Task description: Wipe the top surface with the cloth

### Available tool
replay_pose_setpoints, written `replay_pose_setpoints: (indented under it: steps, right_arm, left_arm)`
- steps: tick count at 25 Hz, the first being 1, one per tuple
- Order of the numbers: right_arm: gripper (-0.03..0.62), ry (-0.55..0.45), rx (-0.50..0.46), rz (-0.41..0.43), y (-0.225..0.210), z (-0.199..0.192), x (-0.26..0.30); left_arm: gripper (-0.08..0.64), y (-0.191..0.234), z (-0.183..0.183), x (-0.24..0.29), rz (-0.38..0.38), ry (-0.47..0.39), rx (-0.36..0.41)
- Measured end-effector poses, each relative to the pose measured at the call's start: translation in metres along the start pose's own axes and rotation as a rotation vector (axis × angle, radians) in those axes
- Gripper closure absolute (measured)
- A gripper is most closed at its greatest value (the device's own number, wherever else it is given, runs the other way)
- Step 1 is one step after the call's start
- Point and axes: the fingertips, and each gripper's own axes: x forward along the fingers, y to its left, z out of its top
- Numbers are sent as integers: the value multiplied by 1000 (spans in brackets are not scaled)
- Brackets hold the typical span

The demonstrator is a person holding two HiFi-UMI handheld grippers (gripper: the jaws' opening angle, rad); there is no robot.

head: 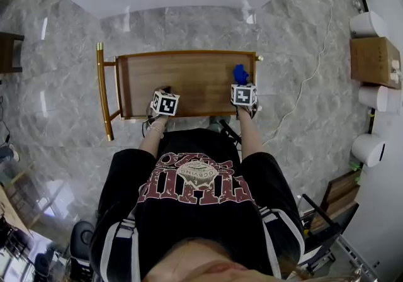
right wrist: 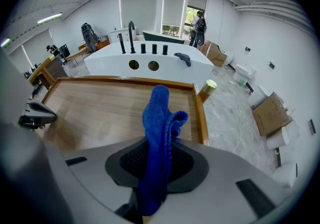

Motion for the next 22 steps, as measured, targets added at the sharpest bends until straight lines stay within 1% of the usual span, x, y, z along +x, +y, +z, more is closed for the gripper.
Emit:
replay_pose_setpoints:
  steps: [5,10,22]
  right_arm:
    - [505,6,1,27,21,1,1]
    - [505,11,-37,52,35,7,1]
    - [505,1,-41,102,66,8,5]
  left_arm:
    - [512,0,0,-3,-1,-1,-1]
    - [512,-1,2,-2,-3,-9,-2]
    - [512,-2,0,-3,-7,-28,7]
